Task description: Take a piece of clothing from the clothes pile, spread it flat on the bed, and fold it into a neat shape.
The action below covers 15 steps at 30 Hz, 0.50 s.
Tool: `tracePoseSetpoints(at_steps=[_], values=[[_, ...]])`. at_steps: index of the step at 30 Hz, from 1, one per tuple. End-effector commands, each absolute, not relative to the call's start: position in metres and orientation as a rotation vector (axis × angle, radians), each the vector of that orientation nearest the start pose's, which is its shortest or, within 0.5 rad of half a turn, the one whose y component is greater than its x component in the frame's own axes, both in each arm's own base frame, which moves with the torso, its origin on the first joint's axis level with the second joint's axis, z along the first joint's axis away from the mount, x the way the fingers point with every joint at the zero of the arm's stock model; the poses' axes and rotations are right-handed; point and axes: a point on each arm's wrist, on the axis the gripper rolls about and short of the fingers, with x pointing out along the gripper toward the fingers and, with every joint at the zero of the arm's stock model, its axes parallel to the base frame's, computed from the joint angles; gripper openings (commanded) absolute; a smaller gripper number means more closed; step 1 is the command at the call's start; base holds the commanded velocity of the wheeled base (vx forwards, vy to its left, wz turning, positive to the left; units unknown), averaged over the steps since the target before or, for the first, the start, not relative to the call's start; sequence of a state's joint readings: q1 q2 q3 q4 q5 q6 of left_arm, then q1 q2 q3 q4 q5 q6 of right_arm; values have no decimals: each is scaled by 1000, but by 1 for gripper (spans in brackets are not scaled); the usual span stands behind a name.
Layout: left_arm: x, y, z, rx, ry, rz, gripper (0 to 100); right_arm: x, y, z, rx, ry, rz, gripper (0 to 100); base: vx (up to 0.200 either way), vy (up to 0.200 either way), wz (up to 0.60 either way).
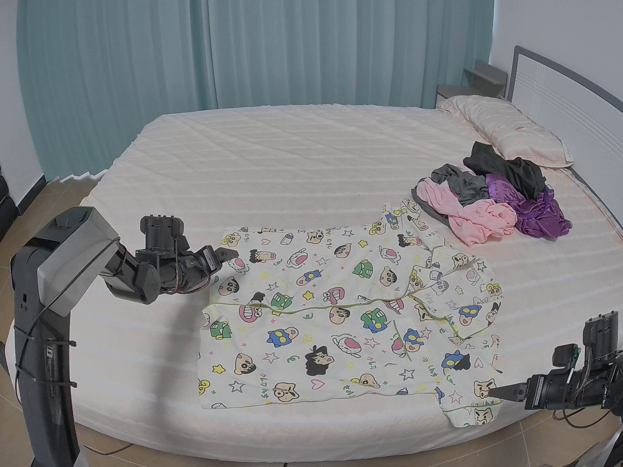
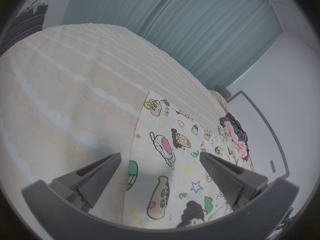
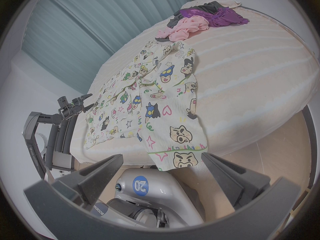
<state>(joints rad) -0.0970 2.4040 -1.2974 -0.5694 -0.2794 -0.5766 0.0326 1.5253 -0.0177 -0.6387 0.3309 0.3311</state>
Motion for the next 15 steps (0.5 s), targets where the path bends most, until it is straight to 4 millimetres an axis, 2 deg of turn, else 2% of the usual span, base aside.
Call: tracePoseSetpoints(at_steps=[1, 7, 8, 15], values=[[461, -52, 10, -602, 644, -189, 100, 134, 12, 51, 436, 931, 197, 100, 0, 0, 0], [472, -54, 3, -600, 627, -191, 100, 134, 12, 51, 435, 928, 196, 100, 0, 0, 0], [474, -55, 4, -600, 621, -195, 0, 134, 12, 51, 435, 929, 196, 100, 0, 0, 0], [479, -57, 9, -592, 599, -181, 0, 134, 12, 50, 436, 933, 197, 100, 0, 0, 0]])
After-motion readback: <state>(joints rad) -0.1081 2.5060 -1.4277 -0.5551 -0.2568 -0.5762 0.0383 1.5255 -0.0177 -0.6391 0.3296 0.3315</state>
